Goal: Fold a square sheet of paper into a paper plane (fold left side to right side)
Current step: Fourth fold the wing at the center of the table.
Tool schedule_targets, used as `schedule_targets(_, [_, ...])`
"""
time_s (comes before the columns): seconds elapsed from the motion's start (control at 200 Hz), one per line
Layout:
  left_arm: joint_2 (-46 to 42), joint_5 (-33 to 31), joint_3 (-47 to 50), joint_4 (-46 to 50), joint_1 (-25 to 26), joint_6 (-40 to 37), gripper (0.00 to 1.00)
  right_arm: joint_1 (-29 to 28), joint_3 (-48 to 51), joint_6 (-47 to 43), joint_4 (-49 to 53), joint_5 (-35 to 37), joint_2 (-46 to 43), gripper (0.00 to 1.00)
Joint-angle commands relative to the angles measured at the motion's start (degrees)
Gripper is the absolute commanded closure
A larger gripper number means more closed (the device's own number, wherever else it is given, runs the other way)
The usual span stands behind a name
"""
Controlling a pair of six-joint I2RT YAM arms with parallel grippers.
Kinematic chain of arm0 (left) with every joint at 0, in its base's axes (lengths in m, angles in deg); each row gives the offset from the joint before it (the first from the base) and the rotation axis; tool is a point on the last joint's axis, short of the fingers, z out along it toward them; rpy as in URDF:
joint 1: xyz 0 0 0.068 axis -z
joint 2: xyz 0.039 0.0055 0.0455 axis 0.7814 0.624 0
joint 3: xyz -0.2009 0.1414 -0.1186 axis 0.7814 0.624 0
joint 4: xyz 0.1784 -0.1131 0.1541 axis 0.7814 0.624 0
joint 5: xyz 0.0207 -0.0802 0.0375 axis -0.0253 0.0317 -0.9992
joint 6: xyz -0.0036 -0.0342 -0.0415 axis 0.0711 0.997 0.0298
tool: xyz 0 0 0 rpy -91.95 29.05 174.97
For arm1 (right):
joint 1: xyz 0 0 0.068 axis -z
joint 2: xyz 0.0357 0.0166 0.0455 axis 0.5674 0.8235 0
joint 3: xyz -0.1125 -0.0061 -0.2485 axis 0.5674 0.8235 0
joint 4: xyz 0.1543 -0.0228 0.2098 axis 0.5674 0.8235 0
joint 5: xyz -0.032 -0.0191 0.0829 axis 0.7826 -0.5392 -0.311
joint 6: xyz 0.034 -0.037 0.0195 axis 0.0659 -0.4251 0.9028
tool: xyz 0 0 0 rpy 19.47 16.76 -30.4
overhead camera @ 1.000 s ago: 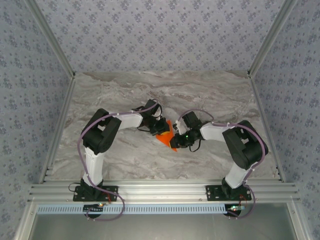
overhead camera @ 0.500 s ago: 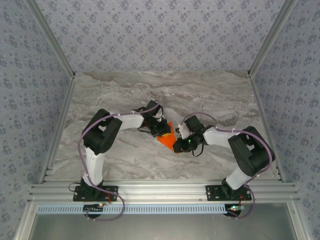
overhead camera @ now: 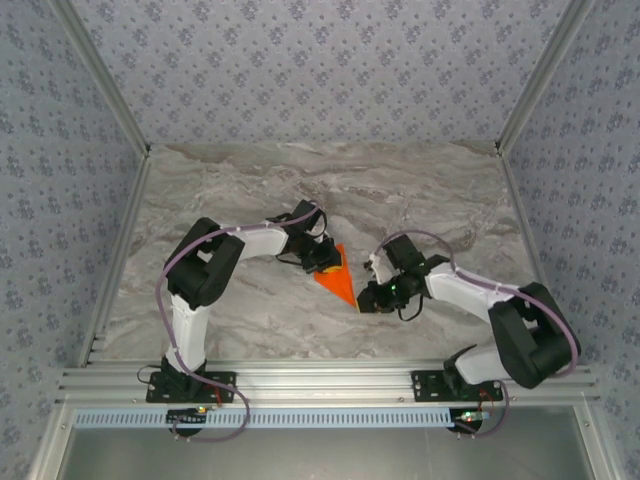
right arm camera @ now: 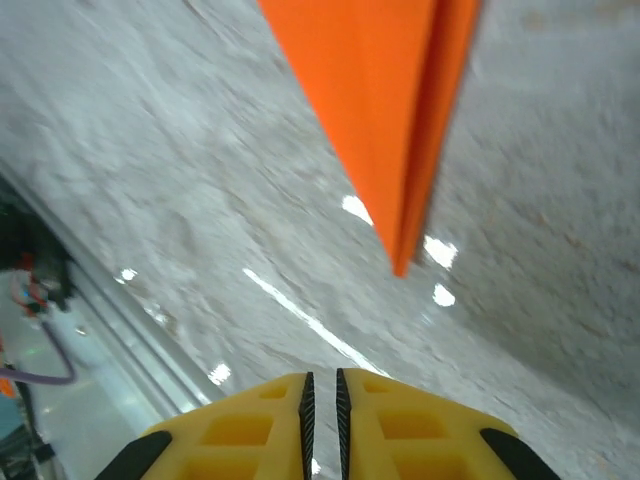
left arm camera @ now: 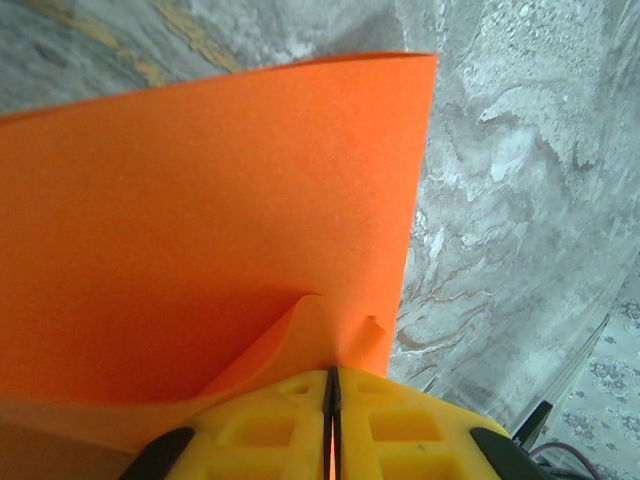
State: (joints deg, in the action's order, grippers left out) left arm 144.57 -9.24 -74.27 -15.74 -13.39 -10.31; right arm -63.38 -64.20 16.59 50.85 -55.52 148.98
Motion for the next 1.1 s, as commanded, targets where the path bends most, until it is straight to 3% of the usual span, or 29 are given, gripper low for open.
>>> schedule_targets(0.0, [2.6, -4.4, -0.4, 3.1, -0.2, -1.0, 0.9, 1.2, -0.9, 4.4, -7.2, -5.3, 2.7, 0.86])
schedule_targets(0.285, [2.3, -3.5, -0.8, 2.4, 0.0, -0.6, 0.89, 1.0, -7.6, 7.1, -12.4, -0.9, 16.6, 0.93])
schedule_targets(0.68, [-6.0, -1.1, -0.9, -1.0, -0.5, -2.9, 0.81, 1.0, -6.7, 5.2, -2.1, 9.2, 22.2, 0.96])
schedule_targets(0.775, [-8.0, -0.4, 1.4, -2.2, -0.3, -2.8, 0.86, 1.0, -6.3, 5.3, -1.5, 10.6, 22.3, 1.0])
schedule_targets(1.094, [-6.3, 3.5, 7.6, -10.8, 3.4, -0.3, 0.99, 1.1, -7.3, 4.3, 0.0, 11.8, 22.6, 1.0])
